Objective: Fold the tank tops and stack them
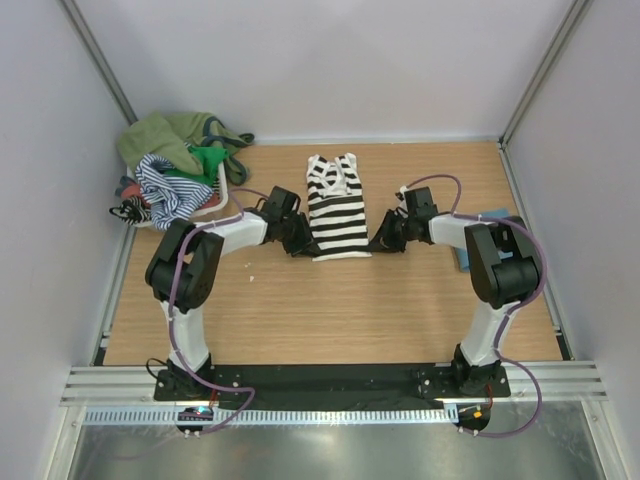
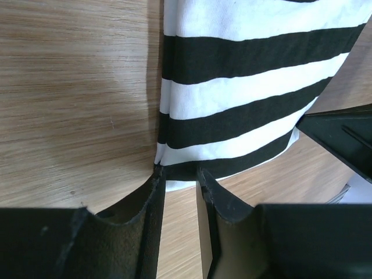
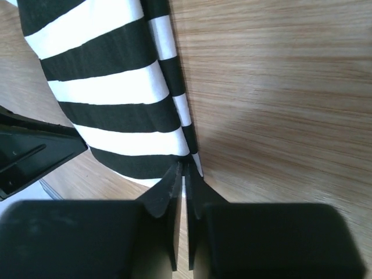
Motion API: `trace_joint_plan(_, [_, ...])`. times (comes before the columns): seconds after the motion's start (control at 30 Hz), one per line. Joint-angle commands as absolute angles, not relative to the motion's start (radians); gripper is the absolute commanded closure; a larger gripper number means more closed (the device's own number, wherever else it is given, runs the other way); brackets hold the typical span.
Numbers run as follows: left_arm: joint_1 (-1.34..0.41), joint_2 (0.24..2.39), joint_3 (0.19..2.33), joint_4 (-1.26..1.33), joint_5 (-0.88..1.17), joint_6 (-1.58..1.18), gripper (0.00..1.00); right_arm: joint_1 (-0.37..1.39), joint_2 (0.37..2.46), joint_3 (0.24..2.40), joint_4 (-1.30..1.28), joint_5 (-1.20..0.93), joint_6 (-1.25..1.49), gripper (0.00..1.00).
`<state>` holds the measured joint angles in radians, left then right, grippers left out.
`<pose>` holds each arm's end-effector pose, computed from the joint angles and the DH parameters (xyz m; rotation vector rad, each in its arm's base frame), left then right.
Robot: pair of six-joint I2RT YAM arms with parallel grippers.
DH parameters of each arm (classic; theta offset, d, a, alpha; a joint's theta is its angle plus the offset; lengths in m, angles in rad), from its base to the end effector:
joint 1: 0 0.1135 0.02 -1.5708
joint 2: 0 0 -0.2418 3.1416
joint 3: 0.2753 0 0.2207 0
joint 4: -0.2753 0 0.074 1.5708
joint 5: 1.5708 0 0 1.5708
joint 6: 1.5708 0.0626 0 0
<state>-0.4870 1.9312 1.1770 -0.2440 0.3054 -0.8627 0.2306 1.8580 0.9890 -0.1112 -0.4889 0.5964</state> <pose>0.3213 -0.1915 0.1257 -0.3925 2.7347 -0.8393 0.3276 0.1071 0.1146 0.2836 2.6364 0.9271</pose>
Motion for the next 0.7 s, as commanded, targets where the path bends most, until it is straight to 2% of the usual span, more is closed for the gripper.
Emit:
trace_joint_plan(0.0, [-0.488, 1.928, 1.140, -0.245, 0.249, -0.839, 0.70, 0.233, 1.816, 0.962, -0.117, -0.431, 0.577, 0.86])
trace_joint_plan(0.07, [-0.491, 1.884, 1.121, -0.245, 0.233, -0.835, 0.66, 0.233, 1.774, 0.954, -0.133, -0.410, 0.563, 0.78])
trace_joint_plan(0.1, [-0.491, 1.870, 1.103, -0.247, 0.218, -0.834, 0.64, 0.235, 1.757, 0.948, -0.136, -0.385, 0.558, 0.68])
trace_joint_plan(0.17, [-0.497, 1.829, 1.086, -0.249, 0.203, -0.831, 0.56, 0.236, 1.717, 0.939, -0.153, -0.362, 0.545, 0.57])
trace_joint_plan(0.33, [-0.518, 1.801, 1.063, -0.250, 0.196, -0.834, 0.51, 0.238, 1.693, 0.919, -0.167, -0.354, 0.523, 0.53])
trace_joint_plan(0.67, [-0.552, 1.790, 1.065, -0.270, 0.147, -0.833, 0.50, 0.301, 1.709, 0.907, -0.137, -0.414, 0.515, 0.50])
